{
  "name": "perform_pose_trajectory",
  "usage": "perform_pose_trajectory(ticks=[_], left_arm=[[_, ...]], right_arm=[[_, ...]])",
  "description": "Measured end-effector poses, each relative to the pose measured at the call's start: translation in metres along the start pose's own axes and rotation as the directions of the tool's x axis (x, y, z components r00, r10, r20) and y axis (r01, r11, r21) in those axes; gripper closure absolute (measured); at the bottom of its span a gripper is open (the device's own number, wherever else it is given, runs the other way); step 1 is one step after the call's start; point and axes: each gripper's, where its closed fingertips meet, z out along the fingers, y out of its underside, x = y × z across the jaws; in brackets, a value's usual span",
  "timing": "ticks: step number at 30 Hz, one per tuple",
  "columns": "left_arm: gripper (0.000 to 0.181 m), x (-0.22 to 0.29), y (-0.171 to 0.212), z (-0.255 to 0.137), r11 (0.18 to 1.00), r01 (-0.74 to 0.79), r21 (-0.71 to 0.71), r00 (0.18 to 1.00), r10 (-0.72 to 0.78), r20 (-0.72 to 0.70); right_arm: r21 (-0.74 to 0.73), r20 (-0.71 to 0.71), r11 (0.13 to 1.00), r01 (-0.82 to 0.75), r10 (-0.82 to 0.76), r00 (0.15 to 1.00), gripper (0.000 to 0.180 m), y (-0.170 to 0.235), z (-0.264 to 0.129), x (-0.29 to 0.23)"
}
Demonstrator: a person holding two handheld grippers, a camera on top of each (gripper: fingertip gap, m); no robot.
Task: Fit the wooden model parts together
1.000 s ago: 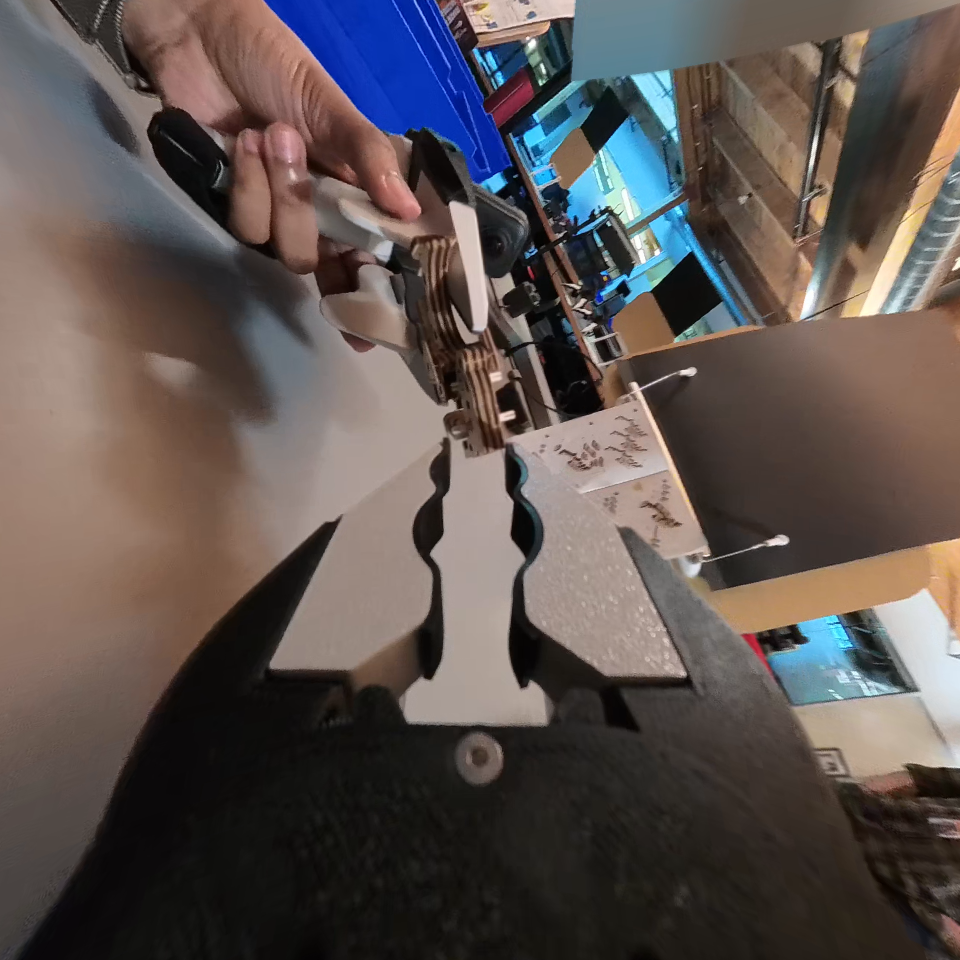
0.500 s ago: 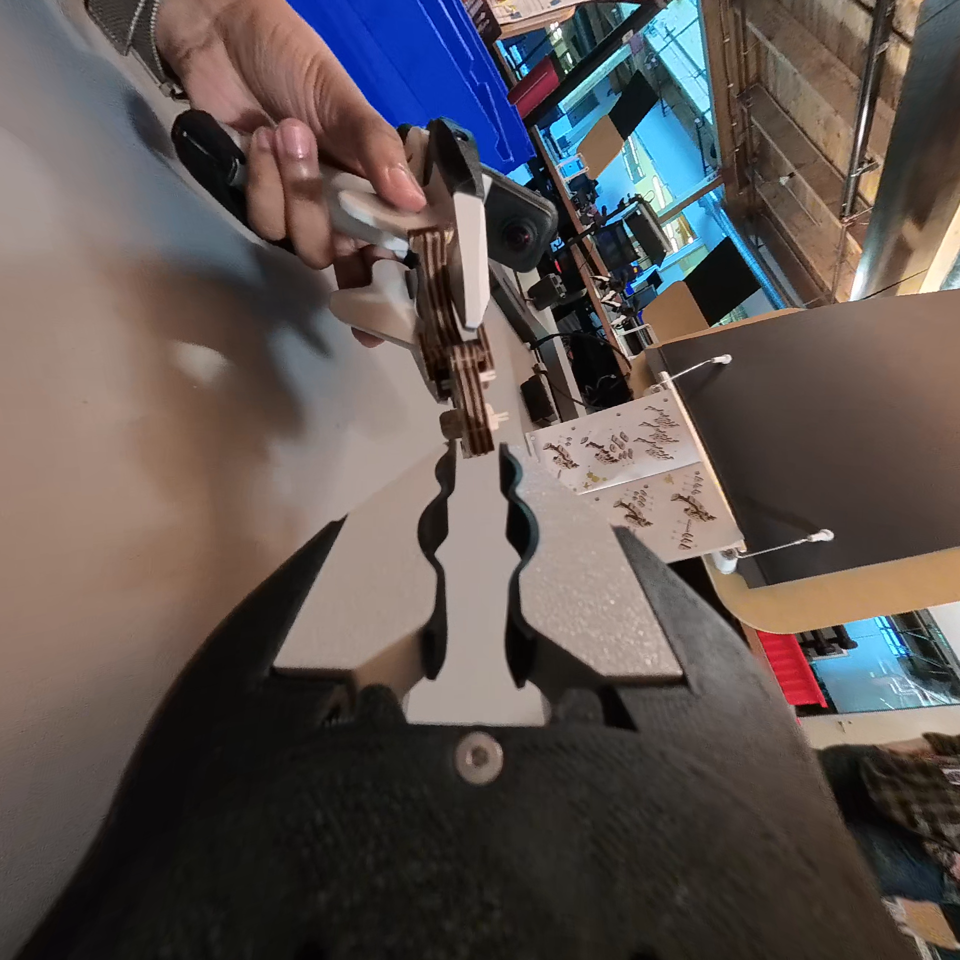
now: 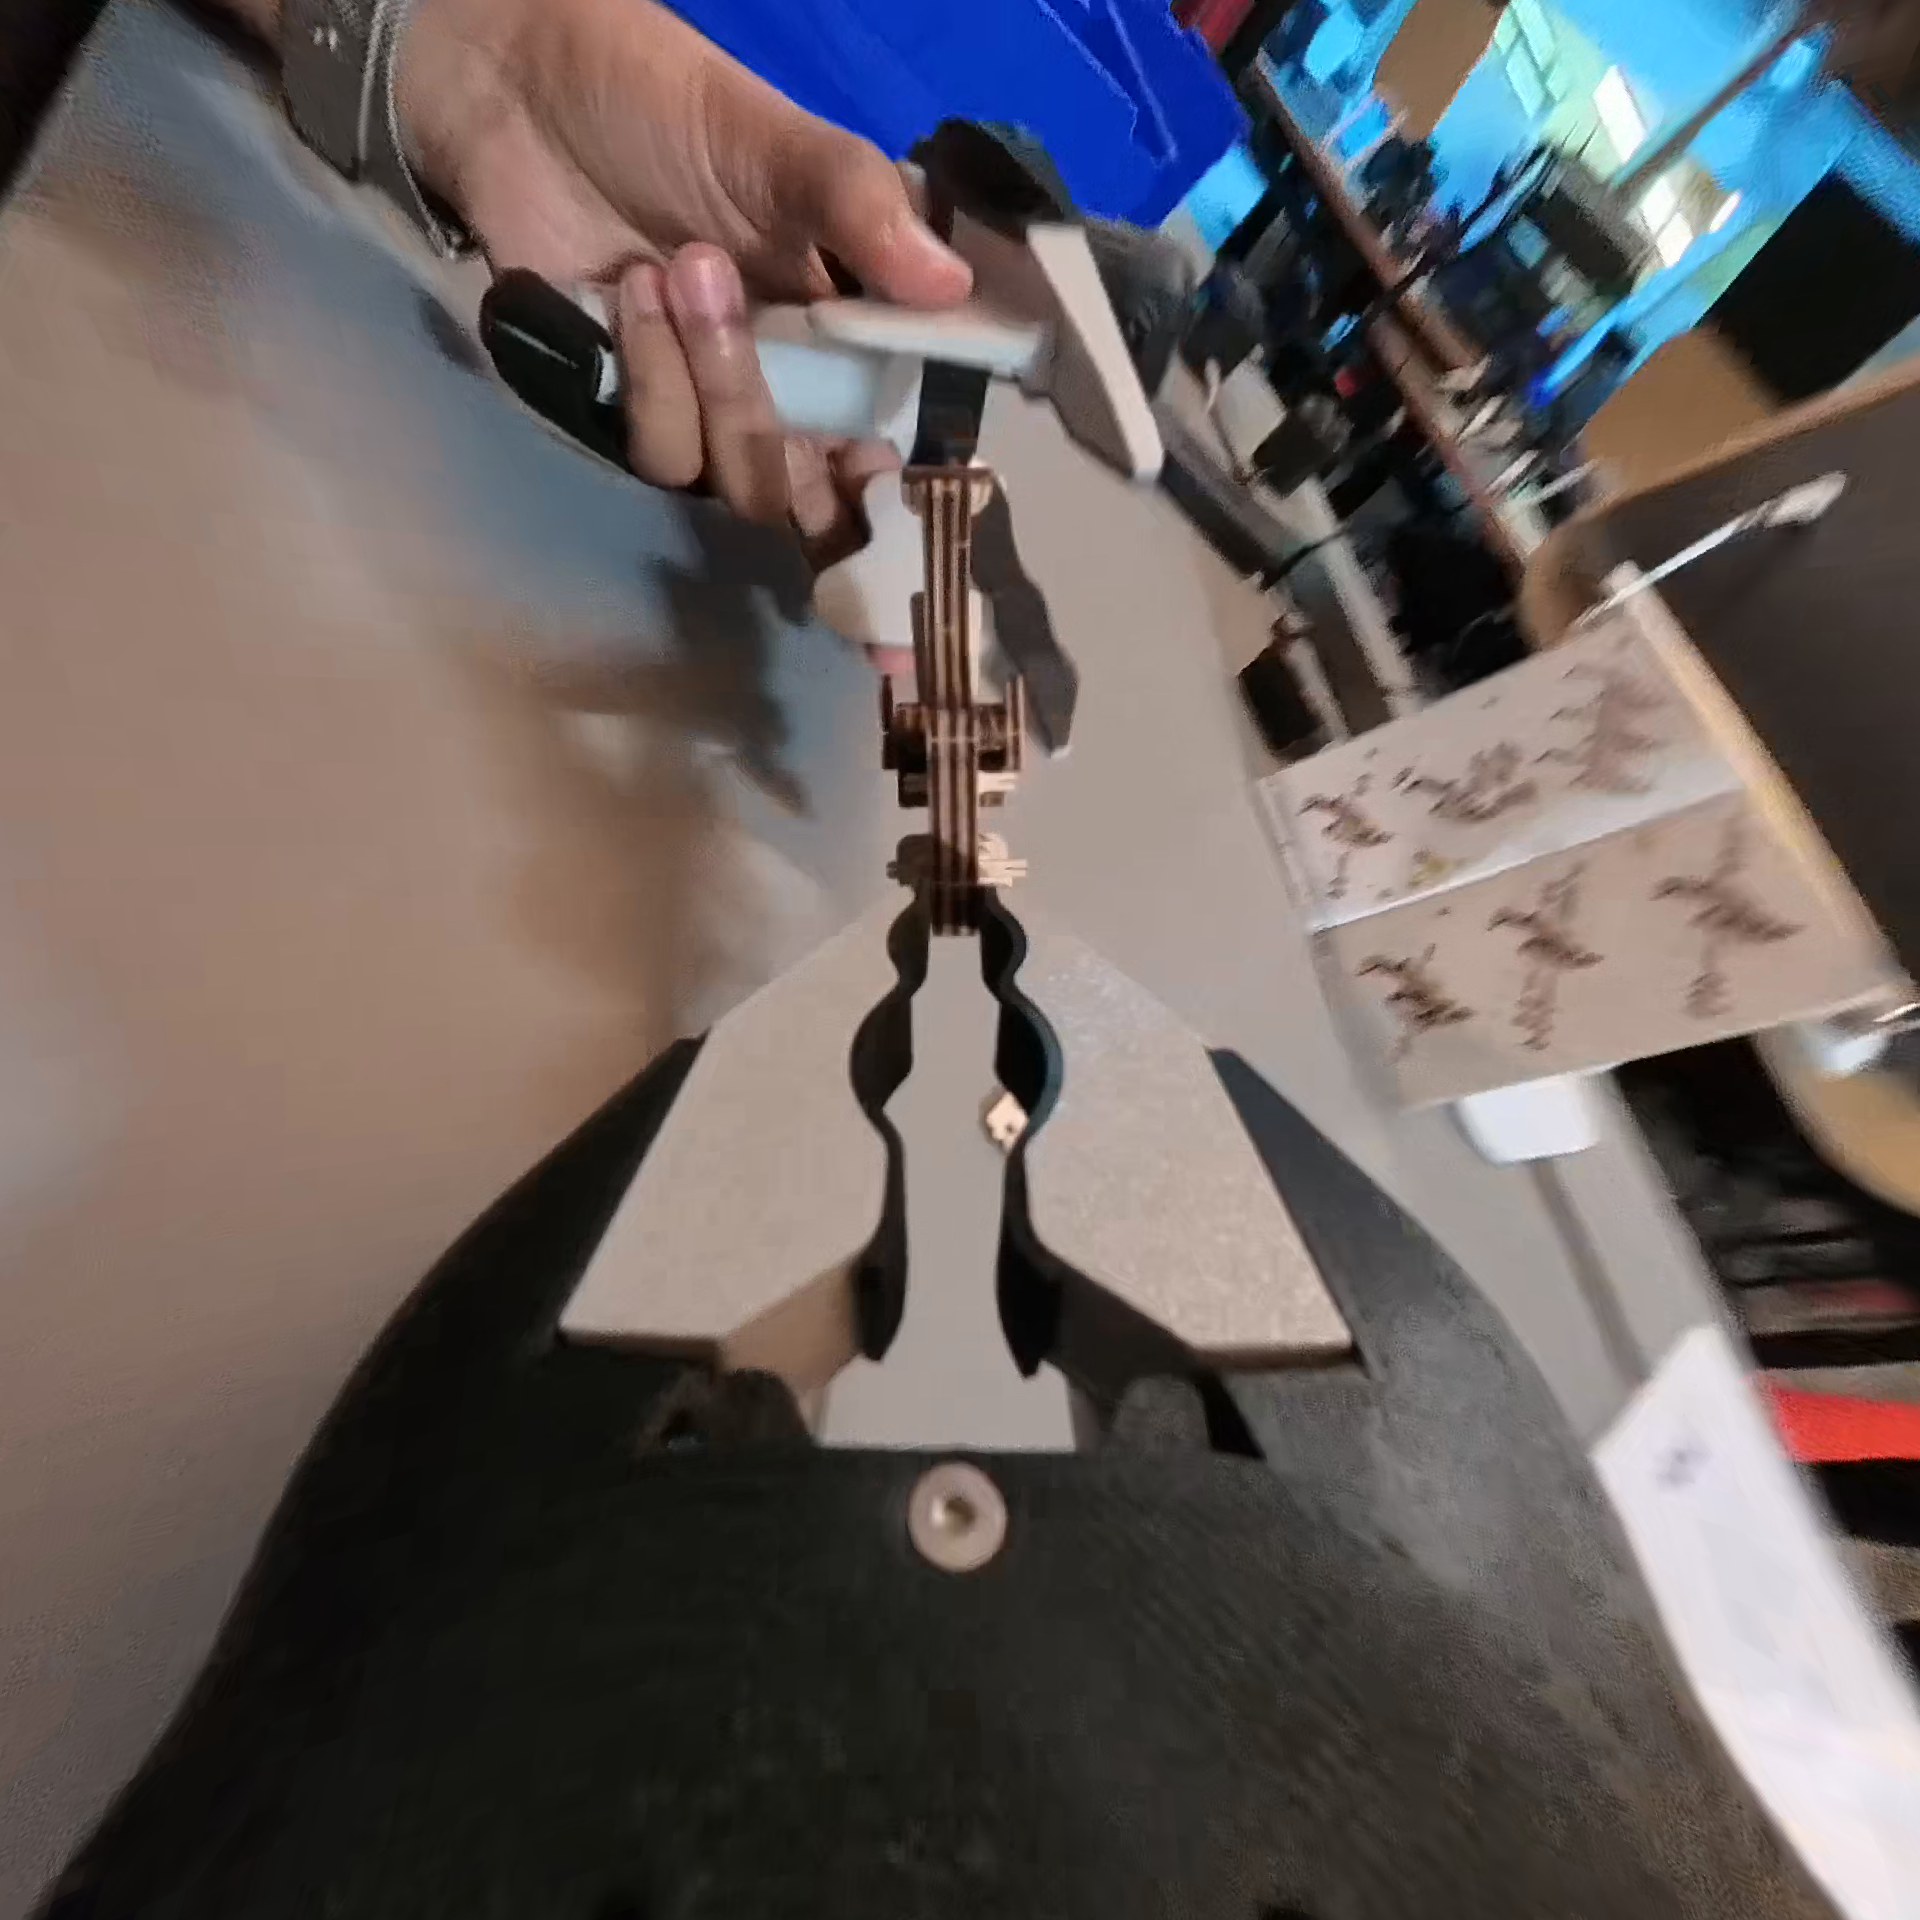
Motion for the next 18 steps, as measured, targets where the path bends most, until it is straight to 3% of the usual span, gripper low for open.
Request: perform_pose_trajectory(ticks=[3,8,13,18], left_arm=[[0.117,-0.004,-0.014,-0.01,0.997,0.006,0.077,1.0,-0.007,0.02],[0.118,-0.005,-0.008,-0.005,0.999,0.025,0.048,1.0,-0.025,0.009],[0.118,0.012,-0.014,-0.003,0.993,0.072,0.092,0.991,-0.061,-0.117],[0.117,0.02,-0.011,-0.001,0.996,0.046,0.076,0.988,-0.034,-0.15]], right_arm=[[0.016,0.118,0.96,-0.278,0.275,0.954,0.172,0.005,0.0,0.001],[0.109,0.305,0.754,-0.648,0.595,0.744,0.172,-0.015,-0.011,0.014],[0.111,0.334,0.689,-0.716,0.652,0.68,0.173,-0.017,-0.013,0.018],[0.13,0.388,0.602,-0.788,0.7,0.6,0.172,-0.023,-0.016,0.023]])
